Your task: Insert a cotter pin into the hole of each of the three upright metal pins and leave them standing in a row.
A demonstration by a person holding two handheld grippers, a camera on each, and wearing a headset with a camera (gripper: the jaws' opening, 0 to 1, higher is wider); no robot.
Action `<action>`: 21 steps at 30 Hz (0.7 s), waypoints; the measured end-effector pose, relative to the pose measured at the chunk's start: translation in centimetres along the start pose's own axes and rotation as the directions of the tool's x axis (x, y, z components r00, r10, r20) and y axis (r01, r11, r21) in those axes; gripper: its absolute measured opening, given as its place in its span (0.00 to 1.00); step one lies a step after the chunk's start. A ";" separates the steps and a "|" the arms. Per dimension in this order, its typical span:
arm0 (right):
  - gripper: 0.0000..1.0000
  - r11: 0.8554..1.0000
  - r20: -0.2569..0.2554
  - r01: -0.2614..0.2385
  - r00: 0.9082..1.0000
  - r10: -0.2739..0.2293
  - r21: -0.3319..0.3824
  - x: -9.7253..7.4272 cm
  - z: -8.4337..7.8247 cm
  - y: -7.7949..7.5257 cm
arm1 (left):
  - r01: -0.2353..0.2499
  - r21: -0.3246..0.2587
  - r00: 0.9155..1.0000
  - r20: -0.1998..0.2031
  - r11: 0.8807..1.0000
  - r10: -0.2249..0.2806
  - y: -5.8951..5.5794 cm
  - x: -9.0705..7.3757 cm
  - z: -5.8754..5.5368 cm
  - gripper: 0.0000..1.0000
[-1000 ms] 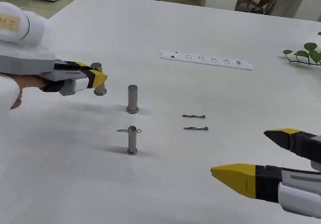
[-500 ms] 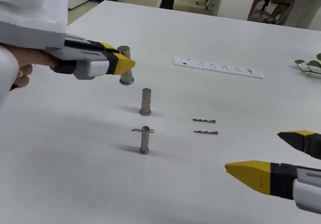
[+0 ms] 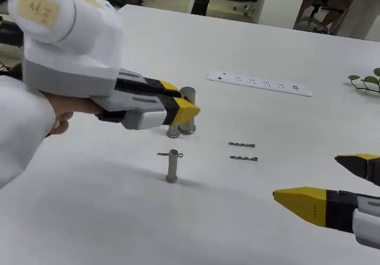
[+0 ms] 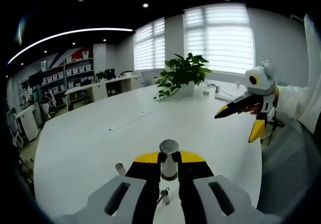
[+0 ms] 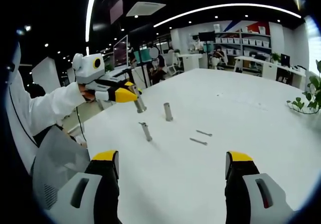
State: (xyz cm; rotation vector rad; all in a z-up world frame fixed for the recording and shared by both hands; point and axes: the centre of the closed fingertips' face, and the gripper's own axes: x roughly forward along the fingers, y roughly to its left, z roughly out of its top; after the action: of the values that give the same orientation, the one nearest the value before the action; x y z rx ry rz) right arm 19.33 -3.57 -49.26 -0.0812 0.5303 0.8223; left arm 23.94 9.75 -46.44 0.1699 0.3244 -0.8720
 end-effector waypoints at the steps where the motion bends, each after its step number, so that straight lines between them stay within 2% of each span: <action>1: 0.86 1.000 0.002 0.002 1.000 -0.002 0.000 0.0 0.1 0.0 | 0.020 0.002 1.000 -0.006 1.000 -0.020 -0.5 0.2 -0.3 0.09; 5: 0.86 1.000 0.002 0.001 1.000 -0.001 -0.009 -0.1 0.3 -0.1 | 0.058 -0.003 0.998 -0.014 0.998 -0.058 -2.3 1.2 -1.0 0.09; 8: 0.85 1.000 0.005 0.002 1.000 -0.002 -0.008 -0.1 0.4 -0.1 | 0.072 -0.011 0.997 -0.026 0.997 -0.072 -3.1 1.8 -1.7 0.09; 11: 0.85 1.000 0.002 -0.001 1.000 0.001 -0.009 -0.1 0.3 -0.1 | 0.080 -0.008 0.996 -0.049 0.997 -0.081 -3.8 2.3 -2.6 0.09; 12: 0.85 1.000 0.002 -0.002 1.000 0.002 -0.009 -0.1 0.2 -0.1 | 0.091 -0.017 0.993 -0.069 0.996 -0.092 -4.1 2.5 -3.1 0.09; 14: 0.85 1.000 0.001 -0.005 1.000 0.005 -0.006 -0.1 0.1 -0.1 | 0.106 0.005 0.990 -0.090 0.994 -0.106 -4.7 2.9 -3.9 0.09; 21: 0.85 1.000 -0.006 -0.011 1.000 0.011 -0.006 0.0 -0.1 0.0 | 0.116 -0.016 0.988 -0.105 0.993 -0.117 -5.8 3.9 -5.2 0.09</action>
State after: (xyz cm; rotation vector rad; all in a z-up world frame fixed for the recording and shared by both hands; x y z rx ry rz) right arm 19.31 -3.60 -49.40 -0.0868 0.5345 0.8343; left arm 20.68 4.72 -52.75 0.1896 0.4407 -0.9788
